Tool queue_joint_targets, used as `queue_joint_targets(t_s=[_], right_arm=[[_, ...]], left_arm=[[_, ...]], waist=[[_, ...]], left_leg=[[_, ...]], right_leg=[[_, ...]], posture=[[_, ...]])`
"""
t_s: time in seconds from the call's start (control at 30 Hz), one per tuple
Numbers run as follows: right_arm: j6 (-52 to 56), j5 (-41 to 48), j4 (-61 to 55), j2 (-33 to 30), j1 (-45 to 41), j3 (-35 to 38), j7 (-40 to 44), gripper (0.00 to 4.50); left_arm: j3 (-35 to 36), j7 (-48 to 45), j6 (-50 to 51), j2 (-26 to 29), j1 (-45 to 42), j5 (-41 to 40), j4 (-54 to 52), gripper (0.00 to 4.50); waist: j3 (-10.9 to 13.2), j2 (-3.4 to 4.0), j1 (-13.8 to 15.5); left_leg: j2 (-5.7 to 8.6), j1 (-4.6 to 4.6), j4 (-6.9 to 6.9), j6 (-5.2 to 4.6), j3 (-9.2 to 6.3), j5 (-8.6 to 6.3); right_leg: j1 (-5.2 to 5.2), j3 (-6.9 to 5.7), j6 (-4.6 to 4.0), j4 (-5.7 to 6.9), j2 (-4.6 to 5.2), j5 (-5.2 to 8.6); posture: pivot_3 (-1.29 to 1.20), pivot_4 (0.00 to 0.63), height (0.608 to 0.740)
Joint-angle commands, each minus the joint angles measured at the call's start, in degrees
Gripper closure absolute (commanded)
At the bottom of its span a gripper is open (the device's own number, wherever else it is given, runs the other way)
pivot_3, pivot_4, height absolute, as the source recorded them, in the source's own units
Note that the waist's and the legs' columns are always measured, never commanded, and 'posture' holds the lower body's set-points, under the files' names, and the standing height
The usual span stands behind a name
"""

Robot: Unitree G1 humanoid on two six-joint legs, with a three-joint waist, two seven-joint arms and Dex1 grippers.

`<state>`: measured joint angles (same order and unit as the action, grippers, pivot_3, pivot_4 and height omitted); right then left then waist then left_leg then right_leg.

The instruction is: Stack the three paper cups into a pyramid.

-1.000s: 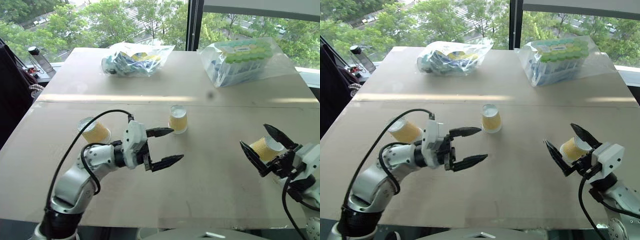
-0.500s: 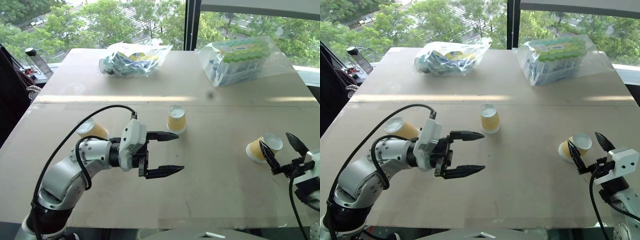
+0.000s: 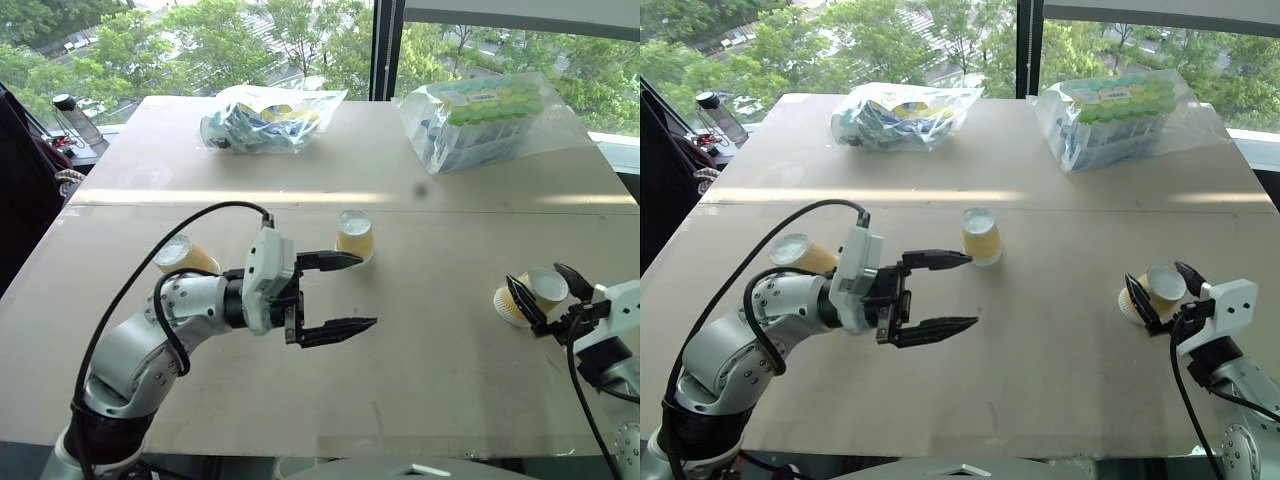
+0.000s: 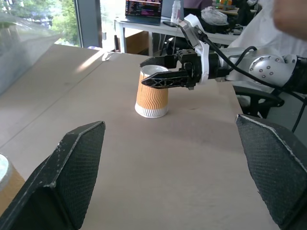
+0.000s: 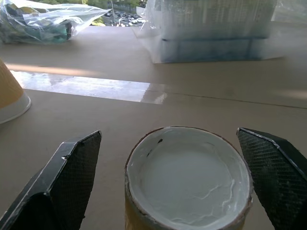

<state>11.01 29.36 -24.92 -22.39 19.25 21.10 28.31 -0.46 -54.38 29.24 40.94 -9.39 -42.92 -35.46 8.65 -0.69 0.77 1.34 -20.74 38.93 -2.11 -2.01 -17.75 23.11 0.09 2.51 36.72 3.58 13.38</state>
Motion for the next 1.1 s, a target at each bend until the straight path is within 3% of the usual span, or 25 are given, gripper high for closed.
queue_joint_targets(t_s=[0.03,0.13,0.2,0.33,0.37,0.5,0.63,0.87,1.1], right_arm=[[-1.0,0.0,-0.8,-0.3,0.4,0.8,0.5,0.00],[-1.7,0.0,0.0,-0.1,0.5,0.9,1.1,0.00],[-2.2,0.0,0.6,0.1,0.6,0.9,1.6,0.42],[-3.1,0.0,1.5,0.2,0.7,0.9,2.5,2.11],[-3.2,0.0,1.6,0.2,0.6,0.8,2.7,2.30],[-1.9,-1.2,0.2,-1.1,-0.9,-2.2,3.3,2.33],[2.9,-3.0,-0.4,-2.0,-8.5,-8.4,1.2,2.33],[11.0,-9.9,5.6,2.3,-27.7,-22.1,-3.8,2.33],[14.7,-12.9,12.1,6.2,-36.5,-26.6,-5.2,2.33]], left_arm=[[0.7,0.5,-2.8,0.2,-0.3,2.9,-1.4,0.02],[0.6,0.5,-3.8,0.3,-0.2,4.6,-0.9,0.02],[0.5,0.2,-4.4,0.3,0.0,5.3,-0.6,0.00],[0.4,-0.3,-5.2,0.1,0.7,6.2,-0.3,0.00],[0.4,-0.3,-5.3,0.1,1.0,6.3,-0.4,0.00],[2.4,4.6,-6.3,-2.4,5.1,7.8,-1.4,0.00],[3.3,11.5,-7.7,-5.9,12.1,11.5,-4.0,0.00],[4.2,19.8,-8.2,-9.4,18.6,16.4,-7.6,0.00],[4.5,22.0,-9.2,-10.0,23.5,18.2,-9.4,0.00]], waist=[[0.0,0.00,0.0],[0.0,0.00,0.0],[0.0,0.00,0.0],[0.0,0.00,0.0],[0.0,0.00,-0.1],[0.0,0.01,-0.2],[0.0,-0.03,-1.1],[0.0,-0.05,-1.1],[0.0,-0.07,-0.3]], left_leg=[[0.00,0.00,0.00,0.00,0.00,0.00],[0.00,0.00,0.00,0.00,0.01,0.00],[0.00,0.00,0.00,0.00,0.01,0.00],[0.00,0.00,0.00,0.00,0.01,0.00],[0.00,0.00,0.00,0.00,0.01,0.00],[-0.01,0.01,-0.01,0.00,0.01,0.00],[-0.08,0.06,-0.01,0.00,0.07,0.00],[-0.06,0.01,-0.02,0.01,-0.02,0.01],[0.07,-0.24,-0.09,0.26,0.05,0.15]], right_leg=[[0.00,0.00,0.00,0.00,0.00,0.00],[0.00,0.01,0.00,0.00,-0.08,0.00],[0.00,0.01,0.00,0.00,-0.08,0.00],[0.00,0.01,0.00,0.00,-0.08,0.00],[0.00,0.01,0.00,0.00,-0.08,0.00],[0.00,0.03,0.00,-0.01,-0.04,0.00],[0.01,0.16,0.00,-0.01,0.06,-0.01],[0.03,0.07,-0.01,0.00,0.07,-0.02],[0.27,0.12,0.01,-0.06,0.18,-0.03]], posture=[[0.00,0.150,0.740],[0.00,0.150,0.740],[0.00,0.150,0.740],[0.00,0.150,0.740],[0.00,0.150,0.740],[0.00,0.150,0.740],[0.00,0.150,0.740],[0.00,0.150,0.740],[0.00,0.150,0.740]])
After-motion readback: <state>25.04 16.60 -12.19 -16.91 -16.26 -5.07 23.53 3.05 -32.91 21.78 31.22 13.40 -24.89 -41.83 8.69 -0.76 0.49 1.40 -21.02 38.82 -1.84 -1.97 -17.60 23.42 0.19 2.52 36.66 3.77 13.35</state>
